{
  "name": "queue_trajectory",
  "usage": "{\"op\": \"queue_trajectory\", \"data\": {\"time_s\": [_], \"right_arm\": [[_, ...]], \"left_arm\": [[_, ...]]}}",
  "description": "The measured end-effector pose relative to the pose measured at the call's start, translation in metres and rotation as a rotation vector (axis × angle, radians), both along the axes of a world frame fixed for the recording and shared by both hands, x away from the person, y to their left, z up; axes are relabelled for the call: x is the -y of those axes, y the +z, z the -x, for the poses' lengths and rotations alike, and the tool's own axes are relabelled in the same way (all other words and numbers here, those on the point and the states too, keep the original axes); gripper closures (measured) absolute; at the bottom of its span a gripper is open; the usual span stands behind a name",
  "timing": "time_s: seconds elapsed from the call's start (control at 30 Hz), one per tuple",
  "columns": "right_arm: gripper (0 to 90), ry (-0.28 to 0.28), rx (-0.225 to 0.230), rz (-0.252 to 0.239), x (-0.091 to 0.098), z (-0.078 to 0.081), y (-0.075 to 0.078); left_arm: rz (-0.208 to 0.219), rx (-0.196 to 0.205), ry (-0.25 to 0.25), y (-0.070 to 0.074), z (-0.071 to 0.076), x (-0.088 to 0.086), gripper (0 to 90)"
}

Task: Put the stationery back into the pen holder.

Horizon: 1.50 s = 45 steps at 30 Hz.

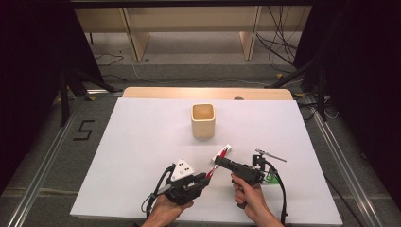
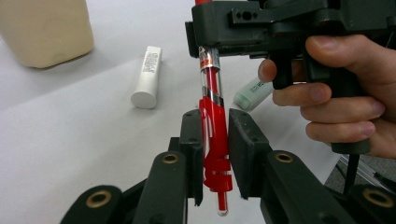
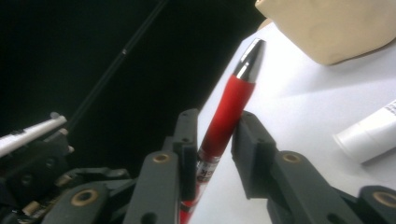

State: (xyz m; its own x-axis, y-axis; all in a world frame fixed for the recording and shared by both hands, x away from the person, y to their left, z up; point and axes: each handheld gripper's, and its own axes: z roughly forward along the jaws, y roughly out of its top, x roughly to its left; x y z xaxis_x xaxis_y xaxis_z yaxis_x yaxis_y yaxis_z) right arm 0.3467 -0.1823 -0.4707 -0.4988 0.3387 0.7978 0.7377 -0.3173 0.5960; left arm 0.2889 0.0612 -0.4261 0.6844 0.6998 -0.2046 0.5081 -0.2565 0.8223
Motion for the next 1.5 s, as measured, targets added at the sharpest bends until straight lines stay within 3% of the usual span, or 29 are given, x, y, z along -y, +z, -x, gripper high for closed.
{"op": "queue_trajectory", "data": {"time_s": [0.13,0.23,0.27,0.4,0.43,0.47,0.57,0.67,0.83,1.07,1.5], "right_arm": [[79.9,0.016,-0.002,-0.054,-0.001,0.003,0.004],[80.1,0.016,0.012,-0.051,-0.001,0.004,0.005],[80.2,0.013,0.023,-0.046,0.000,0.004,0.007],[80.3,0.000,0.066,-0.015,0.003,0.004,0.011],[80.3,-0.008,0.109,0.031,0.003,0.006,0.016],[80.3,-0.008,0.109,0.031,0.003,0.006,0.016],[80.2,-0.021,0.180,0.097,0.003,0.007,0.025],[80.3,-0.032,0.209,0.130,0.004,0.007,0.030],[80.2,-0.046,0.234,0.157,0.006,0.004,0.034],[80.2,-0.070,0.270,0.195,0.008,-0.003,0.041],[80.2,-0.120,0.306,0.237,0.008,-0.024,0.057]], "left_arm": [[0.008,-0.005,-0.010,-0.002,-0.001,0.001,74.8],[0.034,-0.027,-0.041,-0.001,-0.002,-0.001,71.1],[0.045,-0.022,-0.044,0.000,-0.002,-0.002,62.1],[0.042,-0.027,-0.057,0.003,-0.004,-0.010,51.6],[0.034,-0.025,-0.058,0.003,-0.005,-0.013,46.0],[0.034,-0.024,-0.056,0.003,-0.005,-0.015,46.0],[0.023,-0.007,-0.059,0.003,-0.009,-0.023,42.8],[0.010,0.002,-0.053,0.001,-0.014,-0.033,39.9],[0.019,0.006,-0.041,-0.004,-0.024,-0.053,36.0],[0.000,0.010,0.000,-0.010,-0.033,-0.074,31.8],[-0.042,0.002,0.024,-0.018,-0.030,-0.088,28.4]]}}
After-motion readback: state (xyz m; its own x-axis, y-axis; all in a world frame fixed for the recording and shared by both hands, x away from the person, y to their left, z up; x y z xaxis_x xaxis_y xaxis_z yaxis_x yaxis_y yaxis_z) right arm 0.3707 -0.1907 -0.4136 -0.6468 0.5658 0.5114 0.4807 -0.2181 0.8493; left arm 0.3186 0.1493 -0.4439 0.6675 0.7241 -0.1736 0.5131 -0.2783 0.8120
